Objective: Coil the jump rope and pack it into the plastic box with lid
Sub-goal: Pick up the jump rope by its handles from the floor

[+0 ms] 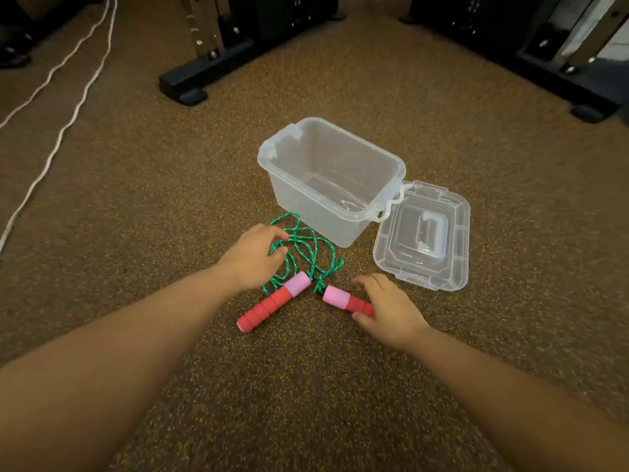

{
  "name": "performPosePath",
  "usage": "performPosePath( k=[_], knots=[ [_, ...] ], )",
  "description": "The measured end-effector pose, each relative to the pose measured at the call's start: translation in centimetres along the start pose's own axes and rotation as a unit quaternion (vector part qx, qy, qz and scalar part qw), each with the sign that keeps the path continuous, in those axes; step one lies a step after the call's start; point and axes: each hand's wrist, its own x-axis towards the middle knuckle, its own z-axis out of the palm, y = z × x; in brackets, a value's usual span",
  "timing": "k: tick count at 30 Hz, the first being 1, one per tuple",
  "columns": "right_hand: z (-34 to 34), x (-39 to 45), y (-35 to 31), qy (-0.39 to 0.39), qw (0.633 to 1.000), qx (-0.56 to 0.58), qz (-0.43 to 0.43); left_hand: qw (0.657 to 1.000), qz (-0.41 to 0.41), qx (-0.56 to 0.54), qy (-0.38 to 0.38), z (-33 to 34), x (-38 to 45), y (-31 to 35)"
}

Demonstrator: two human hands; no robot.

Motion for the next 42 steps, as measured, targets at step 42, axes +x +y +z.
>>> performPosePath(
  k=[42],
  knots=[
    [-4.7,1.8,-9.6,-0.135,0.826,0.547,0.025,0.746,-0.269,-0.562,-0.237,-1.0,0.4,-0.9]
  ],
)
